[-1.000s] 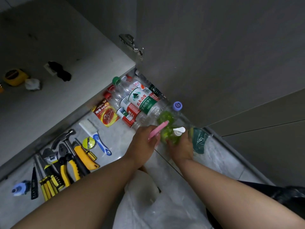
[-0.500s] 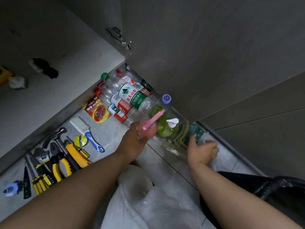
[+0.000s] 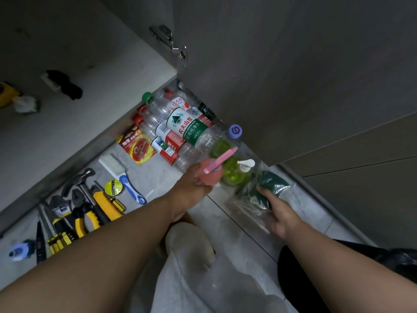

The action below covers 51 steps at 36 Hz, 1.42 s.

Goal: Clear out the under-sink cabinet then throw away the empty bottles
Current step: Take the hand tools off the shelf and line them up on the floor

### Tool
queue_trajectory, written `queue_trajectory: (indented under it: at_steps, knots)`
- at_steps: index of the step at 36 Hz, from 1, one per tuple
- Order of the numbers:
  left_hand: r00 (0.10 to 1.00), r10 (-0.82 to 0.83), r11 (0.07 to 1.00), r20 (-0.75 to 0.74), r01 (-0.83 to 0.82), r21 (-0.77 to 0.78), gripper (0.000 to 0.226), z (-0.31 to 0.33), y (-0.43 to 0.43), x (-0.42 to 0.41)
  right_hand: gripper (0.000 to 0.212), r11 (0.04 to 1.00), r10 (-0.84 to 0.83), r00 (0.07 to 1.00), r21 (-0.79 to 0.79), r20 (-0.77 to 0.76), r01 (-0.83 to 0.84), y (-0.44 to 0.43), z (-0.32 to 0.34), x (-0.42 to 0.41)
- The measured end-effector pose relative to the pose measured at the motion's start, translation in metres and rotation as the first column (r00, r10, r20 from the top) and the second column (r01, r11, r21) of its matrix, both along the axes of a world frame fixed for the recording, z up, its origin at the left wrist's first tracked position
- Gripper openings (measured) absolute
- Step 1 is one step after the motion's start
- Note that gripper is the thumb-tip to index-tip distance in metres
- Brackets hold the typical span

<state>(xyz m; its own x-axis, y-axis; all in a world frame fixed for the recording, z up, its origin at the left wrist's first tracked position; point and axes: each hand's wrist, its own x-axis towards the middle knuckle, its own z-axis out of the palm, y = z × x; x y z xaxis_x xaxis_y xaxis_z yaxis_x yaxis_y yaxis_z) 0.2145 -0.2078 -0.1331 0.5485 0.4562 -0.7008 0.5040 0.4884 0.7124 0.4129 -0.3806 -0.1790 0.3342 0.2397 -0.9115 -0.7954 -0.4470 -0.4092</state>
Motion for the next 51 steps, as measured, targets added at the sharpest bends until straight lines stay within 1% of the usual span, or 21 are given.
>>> queue_trajectory:
  at_steps: [6, 9, 15, 18, 23, 26, 27, 28, 29, 30, 34, 36, 37, 39, 40, 41, 43, 45, 47, 48, 51]
  knots:
    - [0.997, -0.036, 0.999, 0.063, 0.036, -0.005, 0.065, 0.004, -0.002, 0.014, 0.059, 1.0, -0.009, 0.999, 0.005, -0.046, 0.009, -0.028, 0.004, -0.014]
    - [0.999, -0.033, 0.999, 0.017, 0.034, -0.03, 0.077, 0.005, -0.003, 0.011, 0.056, 1.0, -0.021, 0.998, 0.016, -0.056, 0.022, -0.031, 0.005, -0.023]
    - [0.981, -0.113, 0.99, -0.155, 0.098, -0.1, 0.047, 0.001, -0.002, -0.014, 0.046, 1.0, -0.01, 1.0, 0.007, -0.005, 0.01, -0.026, 0.005, -0.052]
    - [0.962, -0.186, 0.981, -0.199, 0.172, -0.086, 0.047, -0.002, 0.0, -0.028, 0.043, 0.998, -0.011, 0.998, 0.059, -0.067, 0.015, -0.025, 0.007, -0.068]
    - [0.954, -0.214, 0.975, -0.208, 0.195, -0.109, 0.058, -0.006, 0.001, -0.047, 0.05, 0.987, 0.117, 0.979, 0.125, -0.166, -0.096, -0.021, 0.017, -0.084]
    - [0.964, -0.198, 0.97, -0.178, 0.166, -0.178, 0.067, -0.004, -0.002, -0.054, 0.053, 0.951, 0.268, 0.949, 0.202, -0.167, -0.234, -0.011, 0.027, -0.091]
    - [0.971, -0.183, 0.968, -0.153, 0.151, -0.198, 0.061, -0.001, -0.003, -0.057, 0.053, 0.924, 0.335, 0.932, 0.241, -0.138, -0.296, -0.005, 0.031, -0.093]
    - [0.977, -0.178, 0.967, -0.12, 0.151, -0.206, 0.044, 0.002, -0.003, -0.06, 0.051, 0.888, 0.403, 0.91, 0.286, -0.102, -0.361, 0.004, 0.035, -0.096]
    - [0.982, -0.163, 0.966, -0.091, 0.14, -0.219, 0.03, 0.004, -0.002, -0.065, 0.05, 0.847, 0.464, 0.883, 0.324, -0.064, -0.422, 0.014, 0.038, -0.098]
    - [0.991, -0.118, 0.971, -0.057, 0.103, -0.215, 0.027, 0.005, -0.002, -0.069, 0.048, 0.807, 0.516, 0.856, 0.352, -0.03, -0.474, 0.025, 0.041, -0.102]
    - [0.984, 0.176, 0.946, -0.006, -0.171, -0.275, 0.081, 0.0, 0.009, -0.099, 0.044, 0.681, 0.628, 0.772, 0.414, 0.094, -0.604, 0.076, 0.049, -0.123]
    - [0.965, 0.261, 0.93, 0.011, -0.248, -0.272, 0.105, 0.0, 0.014, -0.116, 0.038, 0.621, 0.671, 0.715, 0.379, 0.196, -0.686, 0.102, 0.054, -0.138]
    - [0.959, 0.285, 0.932, 0.016, -0.273, -0.24, 0.111, -0.002, 0.015, -0.123, 0.038, 0.572, 0.697, 0.667, 0.357, 0.265, -0.739, 0.114, 0.056, -0.146]
    - [0.936, 0.35, 0.923, 0.034, -0.339, -0.184, 0.108, -0.008, 0.018, -0.13, 0.042, 0.428, 0.755, 0.523, 0.308, 0.396, -0.85, 0.137, 0.062, -0.16]
    - [0.919, 0.39, 0.91, 0.054, -0.376, -0.174, 0.1, -0.009, 0.019, -0.132, 0.046, 0.359, 0.775, 0.454, 0.284, 0.439, -0.889, 0.148, 0.063, -0.167]
    - [0.897, 0.434, 0.892, 0.088, -0.414, -0.181, 0.088, -0.012, 0.021, -0.132, 0.051, 0.32, 0.783, 0.412, 0.267, 0.465, -0.909, 0.158, 0.063, -0.172]
    - [0.834, 0.531, 0.839, 0.149, -0.493, -0.233, 0.065, -0.014, 0.028, -0.131, 0.06, 0.297, 0.774, 0.386, 0.251, 0.502, -0.921, 0.175, 0.063, -0.179]
    - [0.788, 0.6, 0.788, 0.141, -0.551, -0.275, 0.054, -0.017, 0.037, -0.131, 0.065, 0.326, 0.753, 0.4, 0.232, 0.523, -0.916, 0.186, 0.062, -0.183]
    - [0.758, 0.644, 0.751, 0.104, -0.601, -0.275, 0.054, -0.023, 0.045, -0.129, 0.064, 0.366, 0.742, 0.429, 0.225, 0.515, -0.903, 0.191, 0.057, -0.184]
    - [0.744, 0.664, 0.734, 0.075, -0.629, -0.258, 0.054, -0.026, 0.047, -0.126, 0.062, 0.369, 0.739, 0.417, 0.2, 0.529, -0.908, 0.192, 0.054, -0.184]
    - [0.703, 0.711, 0.684, -0.013, -0.697, -0.216, 0.059, -0.033, 0.052, -0.117, 0.059, 0.36, 0.729, 0.292, 0.017, 0.619, -0.933, 0.191, 0.046, -0.185]
